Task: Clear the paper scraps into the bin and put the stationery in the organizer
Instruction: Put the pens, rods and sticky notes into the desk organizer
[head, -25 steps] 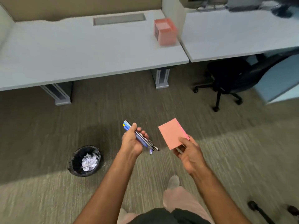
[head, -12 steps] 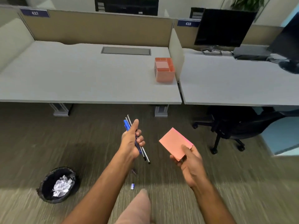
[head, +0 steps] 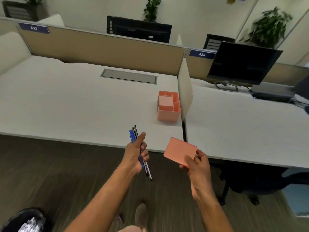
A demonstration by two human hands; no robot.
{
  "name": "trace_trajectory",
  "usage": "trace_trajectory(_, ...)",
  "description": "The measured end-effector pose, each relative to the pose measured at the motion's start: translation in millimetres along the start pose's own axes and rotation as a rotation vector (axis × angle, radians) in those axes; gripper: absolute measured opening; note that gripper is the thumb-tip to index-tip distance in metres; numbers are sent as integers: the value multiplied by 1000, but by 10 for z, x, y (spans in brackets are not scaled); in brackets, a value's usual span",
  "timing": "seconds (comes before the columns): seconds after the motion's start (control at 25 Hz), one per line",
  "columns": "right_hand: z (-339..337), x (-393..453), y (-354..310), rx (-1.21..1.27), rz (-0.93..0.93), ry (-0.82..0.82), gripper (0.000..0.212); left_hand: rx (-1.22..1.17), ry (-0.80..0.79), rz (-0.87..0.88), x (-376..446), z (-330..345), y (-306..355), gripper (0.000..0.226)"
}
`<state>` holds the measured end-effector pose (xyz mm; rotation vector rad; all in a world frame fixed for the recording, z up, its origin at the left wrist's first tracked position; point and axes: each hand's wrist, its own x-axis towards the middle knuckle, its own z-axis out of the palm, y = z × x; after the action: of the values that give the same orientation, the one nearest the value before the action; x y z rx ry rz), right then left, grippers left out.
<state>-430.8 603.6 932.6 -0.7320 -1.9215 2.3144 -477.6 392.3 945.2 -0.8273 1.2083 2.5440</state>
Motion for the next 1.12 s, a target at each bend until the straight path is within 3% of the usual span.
trace_trajectory(0.68,481,2556,-773,-376,-285,-65,56,62,77,55,1800,1392,422,34)
trace_trajectory(1.12,831,3365,-725,-881,-608,-27,30,111,114,32,2493,1620,489,33)
